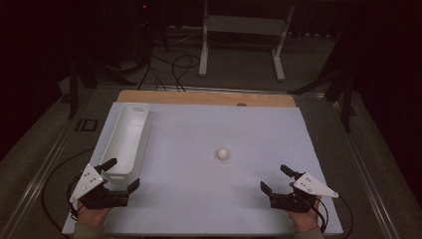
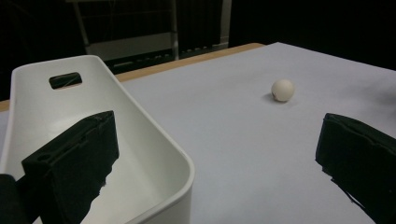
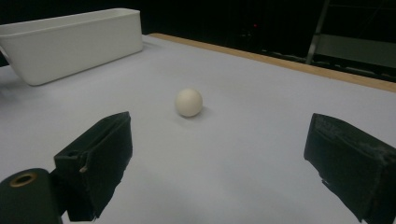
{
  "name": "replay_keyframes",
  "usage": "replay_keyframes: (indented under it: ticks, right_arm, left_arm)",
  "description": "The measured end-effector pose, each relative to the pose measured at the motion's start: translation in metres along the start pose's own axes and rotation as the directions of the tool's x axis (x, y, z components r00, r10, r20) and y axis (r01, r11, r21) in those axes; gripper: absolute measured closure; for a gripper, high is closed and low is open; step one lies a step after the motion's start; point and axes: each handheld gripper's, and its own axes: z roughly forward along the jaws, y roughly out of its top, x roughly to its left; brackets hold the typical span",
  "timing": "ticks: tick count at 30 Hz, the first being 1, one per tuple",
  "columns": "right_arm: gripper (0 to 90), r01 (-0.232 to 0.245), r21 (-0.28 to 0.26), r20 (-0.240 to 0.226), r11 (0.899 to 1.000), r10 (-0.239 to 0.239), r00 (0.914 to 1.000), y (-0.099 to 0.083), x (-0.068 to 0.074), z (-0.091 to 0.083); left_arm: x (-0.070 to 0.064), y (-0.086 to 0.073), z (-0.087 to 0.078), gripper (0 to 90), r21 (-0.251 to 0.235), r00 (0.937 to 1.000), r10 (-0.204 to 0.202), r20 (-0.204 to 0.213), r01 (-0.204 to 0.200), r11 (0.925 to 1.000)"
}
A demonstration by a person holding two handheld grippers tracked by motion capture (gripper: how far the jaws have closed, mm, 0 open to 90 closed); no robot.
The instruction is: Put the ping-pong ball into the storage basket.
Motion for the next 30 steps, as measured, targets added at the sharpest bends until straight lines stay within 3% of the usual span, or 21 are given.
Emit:
replay_keyframes:
  ticks: [12,27,30]
  right_arm:
    - [7.4,-0.008,0.016,0.007,1.0,0.008,0.9999,-0.004,-0.003,0.003]
    - [7.5,-0.007,0.015,0.018,1.0,0.006,0.9998,-0.004,-0.003,0.001]
    - [7.5,-0.006,0.012,0.016,1.0,0.006,0.9999,-0.004,-0.003,0.0]
  left_arm:
    - [-0.004,0.007,0.0,0.0,0.001,0.9998,0.017,-0.012,-0.017,0.9999]
    - [-0.007,0.035,0.0,0.0,0.034,0.9974,0.068,0.021,-0.069,0.997]
    - [-0.006,0.04,-0.001,0.0,0.035,0.9979,0.061,0.02,-0.062,0.9975]
